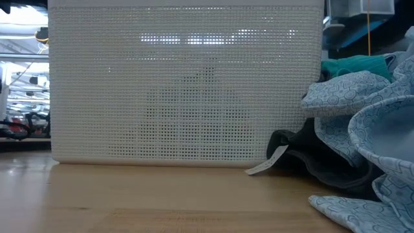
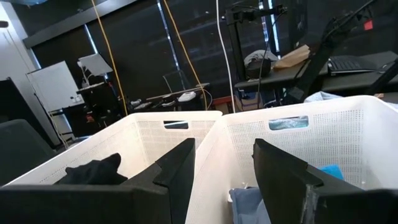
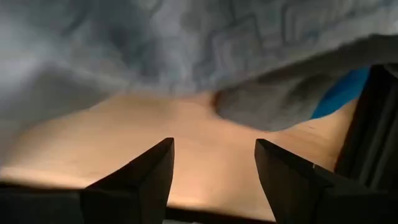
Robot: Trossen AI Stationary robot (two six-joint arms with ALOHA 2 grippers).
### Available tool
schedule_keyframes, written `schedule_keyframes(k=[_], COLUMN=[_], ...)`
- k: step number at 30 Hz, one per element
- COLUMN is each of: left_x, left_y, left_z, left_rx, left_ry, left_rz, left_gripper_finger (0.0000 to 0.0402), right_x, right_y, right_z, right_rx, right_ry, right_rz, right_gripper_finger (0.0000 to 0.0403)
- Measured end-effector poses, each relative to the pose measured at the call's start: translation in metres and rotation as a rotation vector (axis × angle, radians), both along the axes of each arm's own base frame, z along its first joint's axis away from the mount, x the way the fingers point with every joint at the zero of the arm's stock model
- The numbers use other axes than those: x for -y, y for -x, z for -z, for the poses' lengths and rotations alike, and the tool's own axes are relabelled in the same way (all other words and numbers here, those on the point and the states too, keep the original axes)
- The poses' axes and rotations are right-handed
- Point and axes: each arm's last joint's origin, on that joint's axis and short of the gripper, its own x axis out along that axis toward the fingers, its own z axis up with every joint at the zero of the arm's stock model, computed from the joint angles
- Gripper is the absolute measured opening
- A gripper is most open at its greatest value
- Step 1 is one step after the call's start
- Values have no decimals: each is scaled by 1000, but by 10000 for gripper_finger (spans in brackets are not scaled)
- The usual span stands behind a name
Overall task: Sort clothes
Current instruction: Put the gray sock into the bottom white bin
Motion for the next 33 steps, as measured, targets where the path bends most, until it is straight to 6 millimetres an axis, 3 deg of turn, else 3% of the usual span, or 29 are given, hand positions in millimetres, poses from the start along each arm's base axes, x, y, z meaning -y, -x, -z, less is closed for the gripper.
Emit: schedule_keyframes(k=[14, 18, 25, 27, 33], left_x=[0, 0, 0, 0, 0], left_y=[0, 0, 0, 0, 0], left_z=[0, 0, 0, 0, 0], left_rx=[-1, -1, -2, -2, 2], left_ry=[-1, -1, -1, -1, -2], left_rz=[0, 0, 0, 0, 0], left_gripper_finger=[150, 150, 150, 150, 150], right_x=[21, 20, 18, 17, 6], right_y=[11, 10, 8, 7, 2], right_z=[35, 39, 41, 40, 18], right_rx=[-38, -12, -11, -22, -33], right_ry=[82, 60, 27, 12, -47], right_rz=[-12, -37, -112, -143, -188], right_gripper_finger=[221, 174, 24, 13, 36])
